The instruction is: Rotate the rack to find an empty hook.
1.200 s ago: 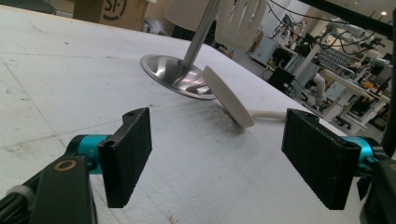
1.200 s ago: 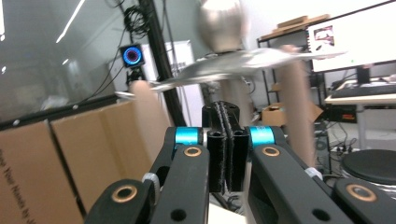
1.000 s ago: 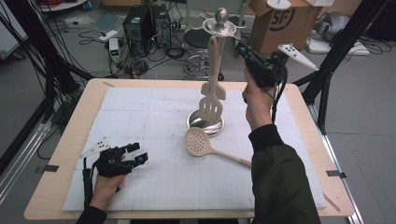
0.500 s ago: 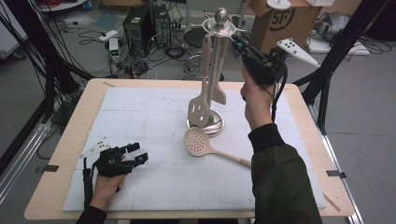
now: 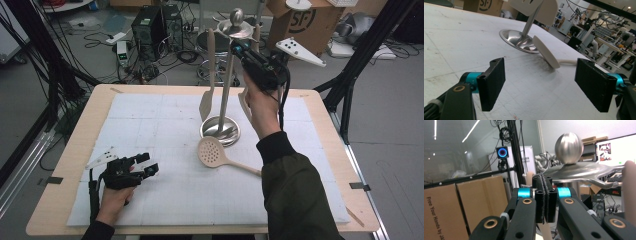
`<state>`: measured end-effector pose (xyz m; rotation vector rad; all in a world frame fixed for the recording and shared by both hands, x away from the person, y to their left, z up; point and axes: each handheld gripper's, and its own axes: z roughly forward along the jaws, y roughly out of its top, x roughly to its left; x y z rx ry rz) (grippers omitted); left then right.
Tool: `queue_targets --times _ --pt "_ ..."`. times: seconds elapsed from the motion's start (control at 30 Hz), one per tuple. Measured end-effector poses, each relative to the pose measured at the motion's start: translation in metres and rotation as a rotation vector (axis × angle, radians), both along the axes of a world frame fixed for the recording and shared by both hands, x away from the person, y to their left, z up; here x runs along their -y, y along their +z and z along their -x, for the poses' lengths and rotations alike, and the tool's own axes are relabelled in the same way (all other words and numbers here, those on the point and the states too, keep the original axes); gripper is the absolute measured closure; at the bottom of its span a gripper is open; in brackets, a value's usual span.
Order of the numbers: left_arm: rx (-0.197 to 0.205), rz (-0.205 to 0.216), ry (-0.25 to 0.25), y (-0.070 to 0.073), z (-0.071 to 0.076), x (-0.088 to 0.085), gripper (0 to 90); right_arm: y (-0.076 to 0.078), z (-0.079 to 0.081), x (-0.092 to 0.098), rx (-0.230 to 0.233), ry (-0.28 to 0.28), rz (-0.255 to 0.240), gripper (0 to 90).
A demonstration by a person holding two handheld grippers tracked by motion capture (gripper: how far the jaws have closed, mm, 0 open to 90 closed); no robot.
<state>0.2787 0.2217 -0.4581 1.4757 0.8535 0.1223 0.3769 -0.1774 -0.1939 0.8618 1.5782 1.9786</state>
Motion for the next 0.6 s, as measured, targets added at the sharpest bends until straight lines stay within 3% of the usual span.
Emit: queue_targets --times 0.37,0.5,0.6 --pt "0.0 0.0 -0.001 0.0 0.0 0.0 25.1 -0.005 0.005 0.009 -0.023 -0.007 0.008 89.4" --pt "0.003 -0.006 -0.001 0.0 0.001 0.0 25.1 -0.013 0.01 0.017 -0.044 -0.015 0.013 89.3" --pt "0.002 -0.008 0.0 0.0 0.001 0.0 25.0 -0.025 0.018 0.027 -0.066 -0.03 -0.011 89.3"
